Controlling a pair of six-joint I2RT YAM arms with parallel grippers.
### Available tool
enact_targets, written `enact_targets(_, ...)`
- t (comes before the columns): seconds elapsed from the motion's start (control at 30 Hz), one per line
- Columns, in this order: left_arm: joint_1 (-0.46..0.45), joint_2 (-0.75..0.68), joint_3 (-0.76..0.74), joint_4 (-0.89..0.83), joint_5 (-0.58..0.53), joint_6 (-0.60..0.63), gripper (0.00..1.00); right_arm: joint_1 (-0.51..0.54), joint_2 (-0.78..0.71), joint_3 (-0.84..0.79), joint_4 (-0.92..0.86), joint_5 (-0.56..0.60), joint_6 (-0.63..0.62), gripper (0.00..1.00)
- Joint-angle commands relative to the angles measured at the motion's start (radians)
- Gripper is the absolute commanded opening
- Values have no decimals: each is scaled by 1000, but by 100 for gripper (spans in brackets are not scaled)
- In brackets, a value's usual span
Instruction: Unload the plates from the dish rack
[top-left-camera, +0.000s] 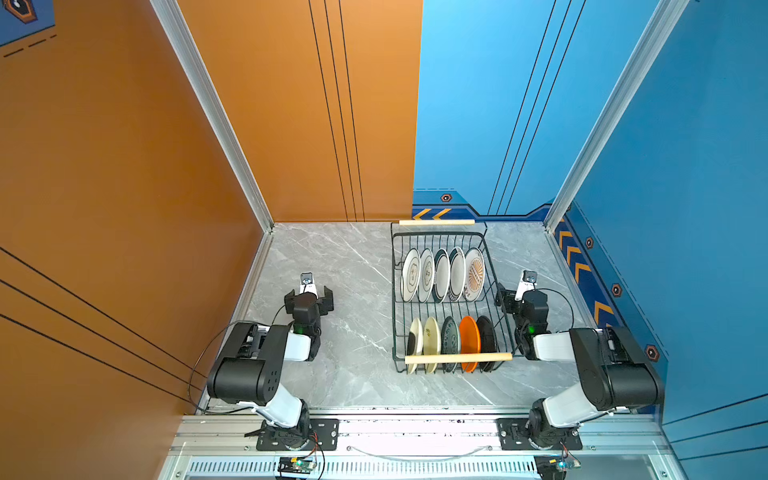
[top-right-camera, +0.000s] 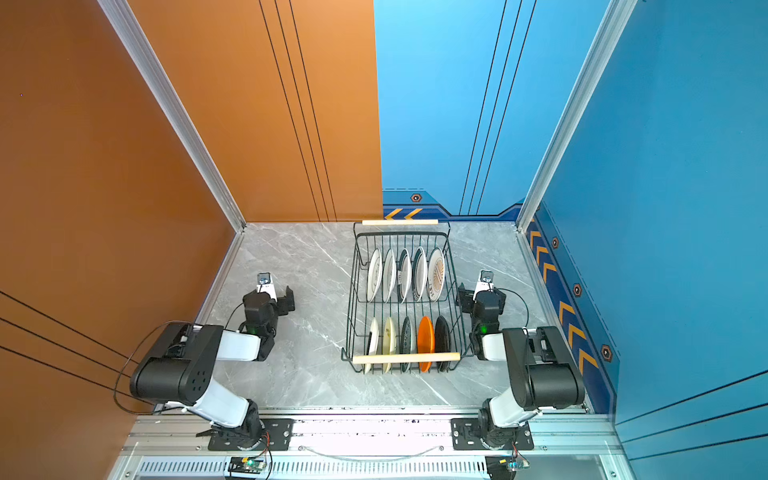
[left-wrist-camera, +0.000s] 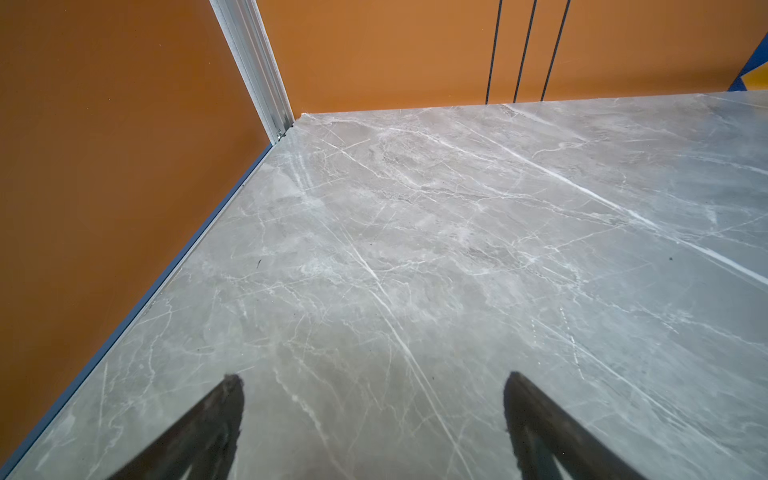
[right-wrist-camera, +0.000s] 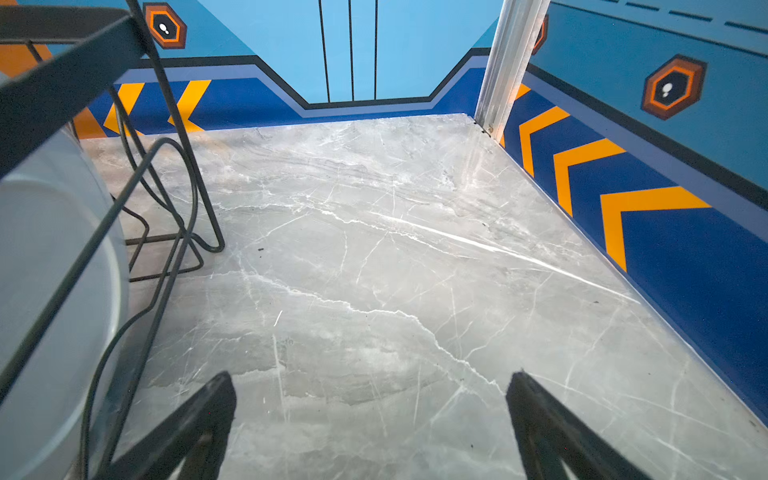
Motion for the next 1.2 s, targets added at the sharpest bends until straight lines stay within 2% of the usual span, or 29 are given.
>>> enact_targets(0.0, 0, -11, 12, -9, 20, -8, 98, 8, 5, 10, -2, 19, 5, 100)
enact_targets(1.17, 0, -12, 12, -9, 21, -7, 98, 3, 3, 12, -6, 9, 6, 100)
